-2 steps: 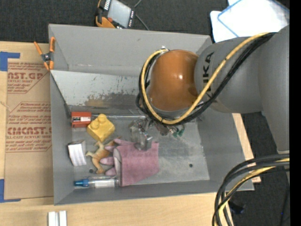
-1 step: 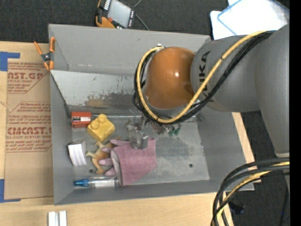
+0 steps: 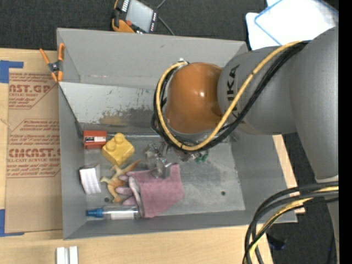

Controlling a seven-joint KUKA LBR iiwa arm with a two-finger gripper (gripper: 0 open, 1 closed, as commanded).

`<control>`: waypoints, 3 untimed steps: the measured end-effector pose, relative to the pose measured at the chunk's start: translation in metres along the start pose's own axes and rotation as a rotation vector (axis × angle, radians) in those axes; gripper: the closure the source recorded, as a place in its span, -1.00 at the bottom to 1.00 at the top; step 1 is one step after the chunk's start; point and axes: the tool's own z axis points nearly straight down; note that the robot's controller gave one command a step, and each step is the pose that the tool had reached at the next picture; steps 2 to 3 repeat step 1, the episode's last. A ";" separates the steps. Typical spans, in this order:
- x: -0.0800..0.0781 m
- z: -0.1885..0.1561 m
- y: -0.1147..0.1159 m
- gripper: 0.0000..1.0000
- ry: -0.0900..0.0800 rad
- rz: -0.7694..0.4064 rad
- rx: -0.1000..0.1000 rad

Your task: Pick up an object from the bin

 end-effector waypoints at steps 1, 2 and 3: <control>0.006 -0.005 0.001 1.00 -0.003 0.041 -0.002; 0.006 -0.005 0.001 1.00 -0.003 0.041 -0.002; 0.006 -0.005 0.001 1.00 -0.003 0.041 -0.002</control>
Offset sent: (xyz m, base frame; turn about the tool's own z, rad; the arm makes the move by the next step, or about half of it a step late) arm -0.0033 0.0102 0.0829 -0.0048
